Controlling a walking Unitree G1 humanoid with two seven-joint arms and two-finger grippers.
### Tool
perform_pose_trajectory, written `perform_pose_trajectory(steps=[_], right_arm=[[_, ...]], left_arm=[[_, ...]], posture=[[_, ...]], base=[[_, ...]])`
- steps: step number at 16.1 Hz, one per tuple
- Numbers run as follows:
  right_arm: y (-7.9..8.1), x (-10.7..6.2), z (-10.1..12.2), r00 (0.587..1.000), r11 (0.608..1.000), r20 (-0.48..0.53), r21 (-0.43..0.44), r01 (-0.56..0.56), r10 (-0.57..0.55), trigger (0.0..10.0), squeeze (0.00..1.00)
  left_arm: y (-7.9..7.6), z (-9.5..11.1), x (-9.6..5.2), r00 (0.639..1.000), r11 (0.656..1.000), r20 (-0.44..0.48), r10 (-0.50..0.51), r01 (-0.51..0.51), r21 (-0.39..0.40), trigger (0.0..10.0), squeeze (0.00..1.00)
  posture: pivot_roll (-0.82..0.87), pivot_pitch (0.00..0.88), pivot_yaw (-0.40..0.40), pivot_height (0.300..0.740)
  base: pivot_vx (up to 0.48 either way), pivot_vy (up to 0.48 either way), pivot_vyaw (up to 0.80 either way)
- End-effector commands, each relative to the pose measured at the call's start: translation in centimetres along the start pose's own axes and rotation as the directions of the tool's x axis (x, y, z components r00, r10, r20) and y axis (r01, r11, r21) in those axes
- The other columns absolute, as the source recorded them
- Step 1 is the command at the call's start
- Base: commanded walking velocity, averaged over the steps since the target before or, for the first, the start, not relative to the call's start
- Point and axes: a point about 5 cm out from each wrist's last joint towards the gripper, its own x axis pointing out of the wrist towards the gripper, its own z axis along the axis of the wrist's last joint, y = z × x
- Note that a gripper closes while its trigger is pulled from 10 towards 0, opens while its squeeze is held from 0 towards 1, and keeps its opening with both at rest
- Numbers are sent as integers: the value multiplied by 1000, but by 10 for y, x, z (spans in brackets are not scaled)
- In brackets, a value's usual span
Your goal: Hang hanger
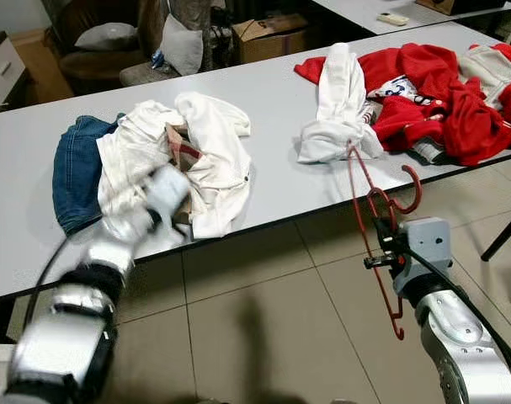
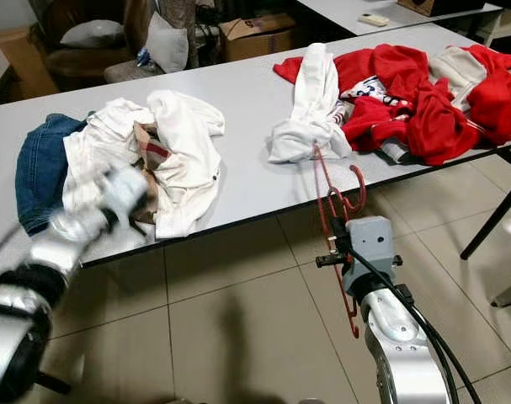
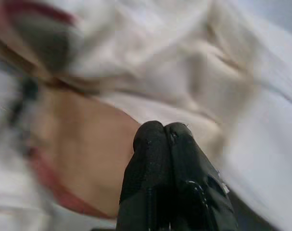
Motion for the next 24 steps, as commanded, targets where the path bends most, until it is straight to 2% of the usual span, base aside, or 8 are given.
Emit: perform_pose_trajectory(steps=[1,4,6,9,13,15,23,24], right_arm=[[0,-1,2,1000,1000,11,1,5,-5,10000,0],[0,0,2,1000,1000,11,1,3,-4,10000,0],[0,0,2,1000,1000,11,2,3,-3,10000,0],[1,0,2,1000,1000,11,6,3,-3,10000,0],[0,0,2,1000,1000,10,7,5,-5,10000,0],[1,0,2,1000,1000,10,7,3,-3,10000,0],[0,2,2,1000,1000,13,6,-2,1,10000,0],[0,2,2,1000,1000,13,6,-2,2,10000,0]], left_arm=[[-1,5,0,998,996,37,-42,45,-80,10000,0],[1,1,-3,997,976,72,-29,44,-215,10000,0],[3,4,-7,985,911,174,-20,90,-403,10000,1000],[-13,5,-13,943,871,275,-186,288,-399,10000,1000],[-11,-5,-12,977,941,170,-130,175,-289,10000,1000],[-12,-9,-13,982,948,140,-129,163,-273,10000,0],[-26,-17,-16,964,911,131,-230,261,-321,10000,0],[-26,-17,-16,964,911,131,-230,261,-320,3765,0]], posture=[[-218,0,147,740],[-215,2,145,740],[-215,2,145,740],[-209,9,145,740],[-208,15,148,740],[-209,15,148,740],[-208,13,142,740],[-208,13,142,740]], base=[[0,0,0],[0,0,0],[0,0,0],[0,0,0],[0,0,0],[0,0,0],[0,0,0],[0,0,0]])
